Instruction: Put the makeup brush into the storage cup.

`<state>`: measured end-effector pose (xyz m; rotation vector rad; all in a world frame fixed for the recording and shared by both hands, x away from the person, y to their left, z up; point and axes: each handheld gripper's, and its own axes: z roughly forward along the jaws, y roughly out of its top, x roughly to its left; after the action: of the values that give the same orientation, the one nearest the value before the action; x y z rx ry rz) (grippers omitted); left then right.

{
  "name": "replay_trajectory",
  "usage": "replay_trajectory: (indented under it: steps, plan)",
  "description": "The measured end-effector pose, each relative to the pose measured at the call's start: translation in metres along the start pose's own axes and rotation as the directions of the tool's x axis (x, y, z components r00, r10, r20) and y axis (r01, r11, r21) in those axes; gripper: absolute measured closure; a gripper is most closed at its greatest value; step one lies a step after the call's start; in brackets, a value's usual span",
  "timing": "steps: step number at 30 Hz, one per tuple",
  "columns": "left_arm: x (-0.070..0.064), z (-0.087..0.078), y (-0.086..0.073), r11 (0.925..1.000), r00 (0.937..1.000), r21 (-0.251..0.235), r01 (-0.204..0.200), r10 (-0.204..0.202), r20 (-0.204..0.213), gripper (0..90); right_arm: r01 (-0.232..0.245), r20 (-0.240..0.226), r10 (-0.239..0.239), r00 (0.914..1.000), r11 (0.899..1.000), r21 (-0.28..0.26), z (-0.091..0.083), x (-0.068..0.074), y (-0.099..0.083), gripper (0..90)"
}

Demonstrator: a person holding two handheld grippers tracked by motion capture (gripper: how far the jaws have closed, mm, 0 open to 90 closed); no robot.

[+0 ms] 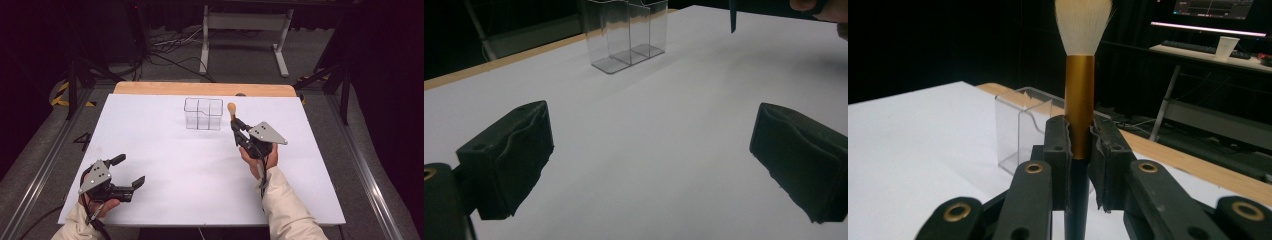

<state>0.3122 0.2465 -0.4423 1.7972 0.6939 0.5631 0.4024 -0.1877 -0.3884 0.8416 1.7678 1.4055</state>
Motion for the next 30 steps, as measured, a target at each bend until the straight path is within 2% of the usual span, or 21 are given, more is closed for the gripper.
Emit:
replay_trajectory:
  steps: [13,20,27,30]
  plan:
    - [0.0,0.0,-0.001,0.9999,1.0,-0.012,0.003,-0.003,0.007,4.3,-0.071,-0.02,0.07,0.9974,0.995,-0.076,0.021,-0.012,0.031,79.0]
    - [0.0,0.0,-0.001,0.9999,1.0,-0.014,0.002,-0.002,0.004,4.2,-0.074,-0.016,0.073,0.9972,0.993,-0.095,0.031,-0.017,0.041,79.0]
    - [0.0,0.0,-0.001,1.0,1.0,-0.007,-0.006,0.006,0.008,4.2,-0.097,-0.023,0.095,0.9952,0.988,-0.119,0.046,-0.023,0.05,79.0]
    - [0.001,-0.001,-0.001,1.0,1.0,-0.008,-0.004,0.004,0.007,4.2,-0.087,-0.02,0.085,0.9962,0.988,-0.127,0.053,-0.024,0.054,79.0]
